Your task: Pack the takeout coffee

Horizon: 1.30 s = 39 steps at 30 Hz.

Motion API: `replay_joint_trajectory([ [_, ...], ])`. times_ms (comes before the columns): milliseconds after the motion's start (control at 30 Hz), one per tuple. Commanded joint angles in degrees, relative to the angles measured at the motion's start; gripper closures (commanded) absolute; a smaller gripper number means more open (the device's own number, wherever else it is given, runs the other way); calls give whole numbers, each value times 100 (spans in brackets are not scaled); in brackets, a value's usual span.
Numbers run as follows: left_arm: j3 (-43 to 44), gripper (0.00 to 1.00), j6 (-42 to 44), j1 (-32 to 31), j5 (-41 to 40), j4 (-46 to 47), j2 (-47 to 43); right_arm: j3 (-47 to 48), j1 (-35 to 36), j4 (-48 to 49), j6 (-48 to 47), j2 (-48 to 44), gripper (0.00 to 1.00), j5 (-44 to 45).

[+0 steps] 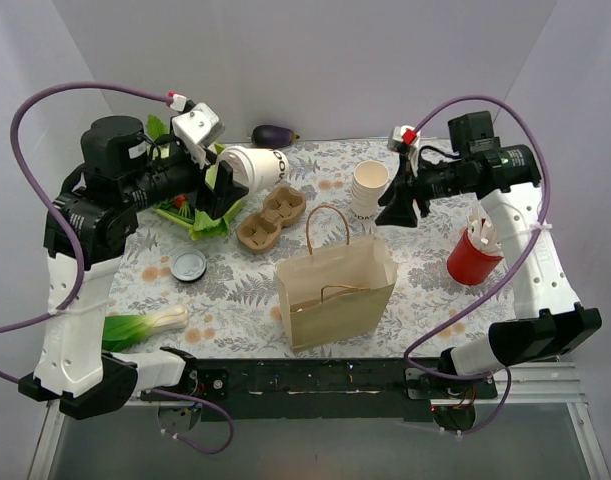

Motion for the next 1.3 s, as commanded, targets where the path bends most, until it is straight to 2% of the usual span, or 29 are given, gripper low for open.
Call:
replay_joint_trajectory([
  [0,-339,100,-192,-10,-1065,320,-75,-409,496,-471,-936,-80,37,-383],
  [133,-358,100,-201,-10,-1303,365,-128,-611,656,-243,-1165,51,38,-207],
  [333,2,100,-166,-1,-1181,145,-93,-630,945,425,-1016,446,41,-225],
  [600,389,100,-69,7,-1190,145,91,-533,1640,223,-1174,623,46,21],
  [800,530,100,-17,-1,-988,119,127,-674,1667,469,-788,491,71,171],
  [833,539,100,9,-1,-926,110,135,-674,1667,495,-753,448,78,267],
  [900,574,100,53,-1,-795,31,153,-717,1667,565,-683,395,84,373],
  [967,714,100,89,7,-408,-197,336,-849,1658,636,-612,298,96,531],
  [1100,1241,100,62,-1,181,-1048,593,-1060,1527,1171,-138,-9,99,926],
  [1267,1268,100,36,-10,928,-1262,426,-1235,1526,1786,617,-563,99,1533],
])
